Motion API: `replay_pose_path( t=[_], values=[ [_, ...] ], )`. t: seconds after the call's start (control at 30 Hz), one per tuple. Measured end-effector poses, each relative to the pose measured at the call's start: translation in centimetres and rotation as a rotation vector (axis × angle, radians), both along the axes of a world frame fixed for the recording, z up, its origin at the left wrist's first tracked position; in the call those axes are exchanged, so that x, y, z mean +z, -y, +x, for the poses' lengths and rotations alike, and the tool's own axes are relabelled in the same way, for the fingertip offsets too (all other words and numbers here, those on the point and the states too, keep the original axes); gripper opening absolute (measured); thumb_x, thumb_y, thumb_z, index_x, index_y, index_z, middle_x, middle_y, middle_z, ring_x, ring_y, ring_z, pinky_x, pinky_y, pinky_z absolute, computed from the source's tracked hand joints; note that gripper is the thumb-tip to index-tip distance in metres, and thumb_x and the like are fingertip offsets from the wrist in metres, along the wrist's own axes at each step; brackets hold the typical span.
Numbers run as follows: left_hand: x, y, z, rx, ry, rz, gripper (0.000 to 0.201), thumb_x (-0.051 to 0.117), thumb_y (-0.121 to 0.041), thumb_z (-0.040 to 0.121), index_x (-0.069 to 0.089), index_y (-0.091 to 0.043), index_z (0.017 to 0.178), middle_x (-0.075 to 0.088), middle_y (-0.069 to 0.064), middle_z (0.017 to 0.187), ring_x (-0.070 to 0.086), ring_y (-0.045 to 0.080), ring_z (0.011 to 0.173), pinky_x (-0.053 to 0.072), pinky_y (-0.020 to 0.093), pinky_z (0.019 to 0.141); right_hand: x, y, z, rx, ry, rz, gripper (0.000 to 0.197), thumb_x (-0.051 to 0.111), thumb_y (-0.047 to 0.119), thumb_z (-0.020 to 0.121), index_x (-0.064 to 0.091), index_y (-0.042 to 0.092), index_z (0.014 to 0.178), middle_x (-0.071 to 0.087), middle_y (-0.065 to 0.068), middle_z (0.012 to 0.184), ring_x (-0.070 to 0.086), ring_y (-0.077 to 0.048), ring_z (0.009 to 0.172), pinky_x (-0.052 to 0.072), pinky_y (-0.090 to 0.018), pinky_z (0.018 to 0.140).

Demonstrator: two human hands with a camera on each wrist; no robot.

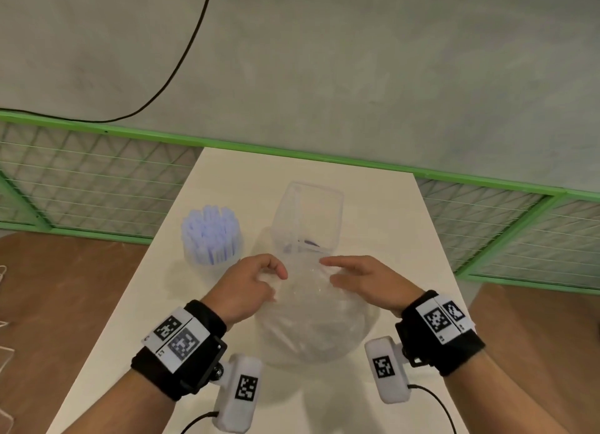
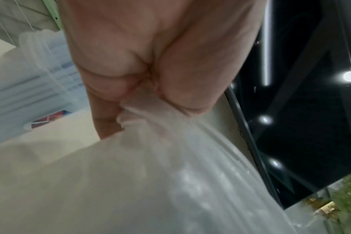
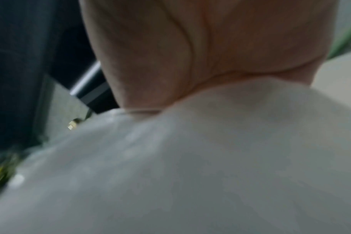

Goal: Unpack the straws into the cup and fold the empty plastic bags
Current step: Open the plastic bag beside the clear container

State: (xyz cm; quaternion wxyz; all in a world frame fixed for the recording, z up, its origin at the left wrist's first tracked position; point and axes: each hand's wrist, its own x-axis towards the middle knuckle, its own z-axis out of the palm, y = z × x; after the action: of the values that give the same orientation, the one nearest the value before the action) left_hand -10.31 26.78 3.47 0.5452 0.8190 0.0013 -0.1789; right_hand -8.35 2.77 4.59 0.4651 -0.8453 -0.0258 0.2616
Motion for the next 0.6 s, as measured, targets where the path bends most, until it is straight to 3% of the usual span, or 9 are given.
replay_pose_path(
  t=[0.07, 0.13, 0.17, 0.23, 0.3, 0.43, 0.53, 0.6],
  values=[
    [-0.3, -0.3, 0.4, -0.042, -0.033, 0.012, 0.040, 0.052, 0.012, 0.082, 0.069, -0.024, 0.091, 0.064, -0.004, 0.120, 0.057, 0.011, 0.114, 0.051, 0.029, 0.090, -0.9, 0.3, 0.3, -0.111, -0.102, 0.110, 0.028, 0.059, 0.004, 0.093, 0.071, 0.013, 0.117, 0.072, -0.014, 0.110, 0.067, -0.018, 0.094, 0.052, -0.030, 0.090],
    [-0.2, -0.3, 0.8, -0.082, -0.074, -0.008, 0.038, 0.051, 0.007, 0.086, 0.071, -0.024, 0.096, 0.063, -0.005, 0.125, 0.055, 0.010, 0.120, 0.049, 0.027, 0.095, -1.4, 0.4, 0.2, -0.219, -0.212, 0.194, 0.025, 0.058, -0.006, 0.089, 0.076, 0.007, 0.100, 0.074, -0.016, 0.096, 0.069, -0.022, 0.081, 0.057, -0.029, 0.077],
    [-0.2, -0.2, 1.0, -0.094, -0.087, -0.018, 0.034, 0.055, 0.002, 0.087, 0.071, -0.025, 0.097, 0.063, -0.004, 0.125, 0.056, 0.010, 0.120, 0.048, 0.029, 0.100, -1.5, 0.4, 0.2, -0.259, -0.250, 0.214, 0.022, 0.060, -0.007, 0.088, 0.077, 0.005, 0.094, 0.073, -0.015, 0.090, 0.069, -0.021, 0.075, 0.058, -0.027, 0.071],
    [0.1, 0.2, 1.0, -0.075, -0.120, -0.052, 0.022, 0.063, -0.013, 0.082, 0.072, -0.026, 0.098, 0.067, -0.001, 0.119, 0.061, 0.014, 0.113, 0.046, 0.035, 0.104, -1.6, 0.4, 0.4, -0.272, -0.267, 0.221, 0.012, 0.065, 0.002, 0.088, 0.075, -0.001, 0.092, 0.070, -0.018, 0.088, 0.066, -0.025, 0.075, 0.055, -0.030, 0.072],
    [0.0, 0.6, 1.1, -0.030, -0.145, -0.104, 0.029, 0.061, -0.022, 0.071, 0.070, -0.022, 0.098, 0.072, 0.006, 0.108, 0.066, 0.022, 0.104, 0.049, 0.035, 0.099, -1.5, 0.1, 0.4, -0.251, -0.252, 0.258, 0.018, 0.068, 0.014, 0.089, 0.073, -0.003, 0.093, 0.066, -0.018, 0.089, 0.062, -0.026, 0.079, 0.051, -0.032, 0.074],
    [-0.6, 0.9, 1.0, -0.018, -0.157, -0.272, 0.020, 0.058, 0.004, 0.084, 0.055, -0.014, 0.093, 0.068, 0.015, 0.086, 0.060, 0.025, 0.077, 0.045, 0.029, 0.069, -1.7, -0.4, 0.5, -0.228, -0.156, 0.355, 0.010, 0.069, 0.017, 0.089, 0.068, 0.007, 0.092, 0.066, -0.006, 0.082, 0.060, -0.016, 0.069, 0.051, -0.021, 0.066],
    [-0.9, 0.6, 1.3, -0.056, -0.149, -0.279, 0.024, 0.053, 0.011, 0.090, 0.051, -0.012, 0.084, 0.062, 0.012, 0.077, 0.061, 0.017, 0.070, 0.046, 0.020, 0.064, -2.3, -0.4, 0.6, -0.253, -0.184, 0.398, 0.011, 0.068, 0.013, 0.090, 0.059, 0.012, 0.084, 0.065, -0.006, 0.079, 0.061, -0.013, 0.061, 0.050, -0.022, 0.058],
    [-1.2, 0.5, 1.6, -0.068, -0.156, -0.248, 0.022, 0.052, 0.011, 0.090, 0.055, -0.009, 0.082, 0.062, 0.005, 0.079, 0.062, 0.011, 0.074, 0.045, 0.018, 0.064, -2.7, -0.2, 0.6, -0.257, -0.199, 0.429, 0.019, 0.065, 0.007, 0.092, 0.052, 0.014, 0.081, 0.064, -0.005, 0.075, 0.061, -0.012, 0.058, 0.049, -0.021, 0.056]
  ],
)
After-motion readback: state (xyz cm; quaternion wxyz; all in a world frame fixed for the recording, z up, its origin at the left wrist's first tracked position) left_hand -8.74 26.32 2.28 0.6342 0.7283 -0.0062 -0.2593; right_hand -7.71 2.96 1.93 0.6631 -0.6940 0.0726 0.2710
